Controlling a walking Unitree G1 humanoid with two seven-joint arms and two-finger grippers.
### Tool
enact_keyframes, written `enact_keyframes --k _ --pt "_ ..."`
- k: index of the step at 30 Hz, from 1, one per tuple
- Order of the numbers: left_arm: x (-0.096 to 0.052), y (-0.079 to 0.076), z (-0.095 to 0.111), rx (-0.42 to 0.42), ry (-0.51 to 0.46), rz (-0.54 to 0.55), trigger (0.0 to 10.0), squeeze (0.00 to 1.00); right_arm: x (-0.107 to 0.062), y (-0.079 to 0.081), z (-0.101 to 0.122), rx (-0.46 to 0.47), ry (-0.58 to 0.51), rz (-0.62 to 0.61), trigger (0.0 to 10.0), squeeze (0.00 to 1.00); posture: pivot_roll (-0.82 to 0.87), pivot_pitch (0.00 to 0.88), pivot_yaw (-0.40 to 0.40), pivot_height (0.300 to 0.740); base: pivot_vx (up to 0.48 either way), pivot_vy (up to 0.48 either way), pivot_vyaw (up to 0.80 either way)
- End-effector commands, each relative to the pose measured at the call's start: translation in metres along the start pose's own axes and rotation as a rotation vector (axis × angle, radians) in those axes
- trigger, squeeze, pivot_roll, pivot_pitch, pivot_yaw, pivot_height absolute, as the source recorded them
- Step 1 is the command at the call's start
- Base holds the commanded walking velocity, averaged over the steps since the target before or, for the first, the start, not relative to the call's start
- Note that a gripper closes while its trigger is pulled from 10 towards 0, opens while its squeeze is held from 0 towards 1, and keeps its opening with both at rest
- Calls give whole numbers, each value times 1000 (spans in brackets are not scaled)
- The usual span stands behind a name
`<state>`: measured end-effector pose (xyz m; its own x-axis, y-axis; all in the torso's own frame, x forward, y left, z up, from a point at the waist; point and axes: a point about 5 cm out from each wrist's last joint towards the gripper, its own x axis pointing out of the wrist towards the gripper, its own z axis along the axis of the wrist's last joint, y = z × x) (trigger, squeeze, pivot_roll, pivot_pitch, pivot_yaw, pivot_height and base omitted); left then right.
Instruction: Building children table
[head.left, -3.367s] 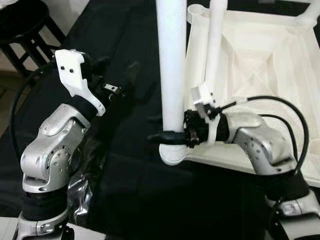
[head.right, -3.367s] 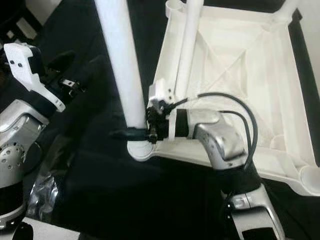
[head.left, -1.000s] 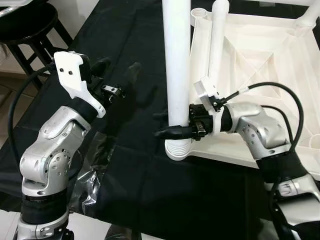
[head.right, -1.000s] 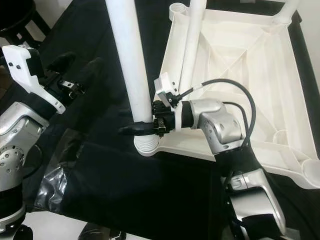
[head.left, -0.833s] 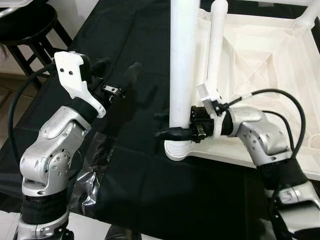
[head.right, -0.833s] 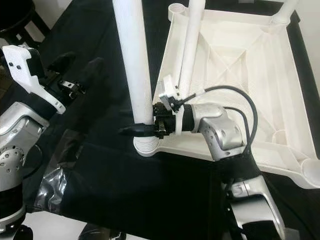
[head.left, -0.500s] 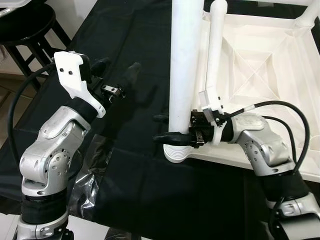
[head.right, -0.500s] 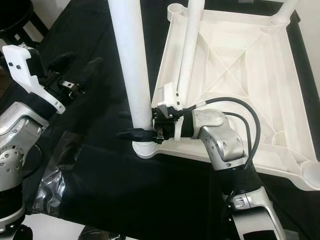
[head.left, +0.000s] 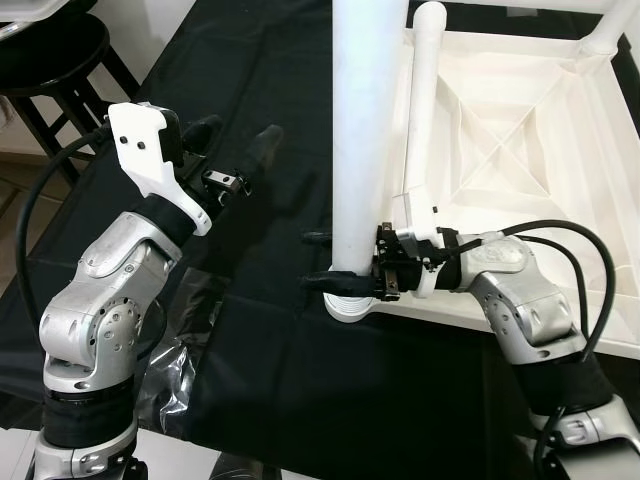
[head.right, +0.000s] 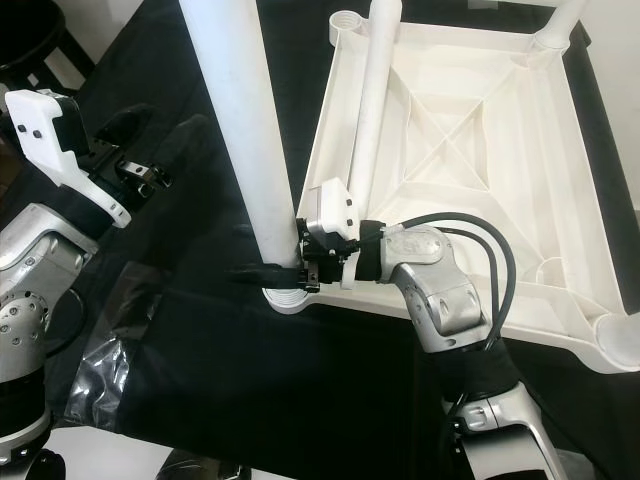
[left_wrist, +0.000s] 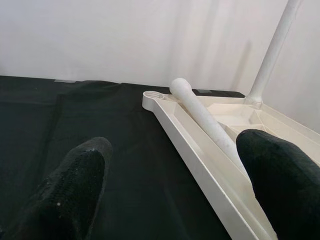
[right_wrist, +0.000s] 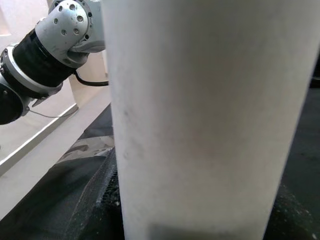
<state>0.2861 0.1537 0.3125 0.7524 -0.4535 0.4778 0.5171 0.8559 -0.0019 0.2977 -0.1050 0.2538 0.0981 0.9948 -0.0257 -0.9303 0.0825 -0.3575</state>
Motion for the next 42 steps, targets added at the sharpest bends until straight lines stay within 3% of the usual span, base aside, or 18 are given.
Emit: enact_keyframes --k 1,7,9,10,11,12,13,14,15,18,25,29,30,31,33,38,42 --pt "-2 -2 0 4 -2 -13 10000 0 4 9 -22 80 62 17 10000 0 59 342 34 740 0 0 0" --pt "-2 -3 0 5 -3 -14 10000 0 3 13 -27 92 64 -18 10000 0 57 341 22 740 0 0 0" --pt "-3 -3 1 8 -5 -13 10000 0 2 16 -35 86 82 -180 10000 0 56 342 10 740 0 0 0" --pt "-3 -3 1 10 -6 -11 10000 0 2 17 -39 85 81 -345 10000 0 56 344 1 740 0 0 0" --pt "-3 -3 1 10 -6 -11 10000 0 2 17 -39 85 81 -345 10000 0 56 344 1 740 0 0 0" --pt "-3 -3 2 12 -7 -8 10000 0 0 18 -42 87 80 -522 10000 0 56 345 0 740 0 0 0" --pt "-3 -3 2 12 -7 -8 10000 0 0 18 -42 87 80 -522 10000 0 56 345 0 740 0 0 0" --pt "-4 -2 2 14 -9 -5 10000 0 -1 31 -45 69 121 -647 10000 0 53 344 9 740 0 0 0" --pt "-4 -2 2 14 -9 -5 10000 0 -1 31 -45 69 121 -647 10000 0 53 344 9 740 0 0 0" --pt "-2 0 3 13 -12 -11 10000 0 -9 56 -51 23 238 -908 10000 0 44 329 26 740 0 0 0" --pt "7 0 6 8 -28 -50 10000 0 0 55 -62 10 312 -976 10000 0 49 298 46 740 0 0 0" --pt "18 -3 18 -15 -62 -135 10000 0 7 49 -65 24 319 -1025 10000 0 55 285 46 740 0 0 0" --pt "27 -8 27 -37 -78 -236 10000 0 12 49 -66 39 318 -1048 10000 0 60 265 53 740 0 0 0" --pt "27 -8 27 -37 -78 -236 10000 0 12 49 -66 39 318 -1048 10000 0 60 265 53 740 0 0 0" --pt "37 -19 36 -69 -85 -391 10000 0 14 46 -67 47 334 -1117 10000 0 61 250 59 740 0 0 0" --pt "43 -30 41 -108 -87 -523 10000 0 13 41 -67 40 345 -1169 10000 0 59 238 64 740 0 0 0" --pt "44 -43 41 -143 -35 -754 10000 0 12 26 -66 37 329 -1271 10000 0 51 211 86 740 0 0 0"
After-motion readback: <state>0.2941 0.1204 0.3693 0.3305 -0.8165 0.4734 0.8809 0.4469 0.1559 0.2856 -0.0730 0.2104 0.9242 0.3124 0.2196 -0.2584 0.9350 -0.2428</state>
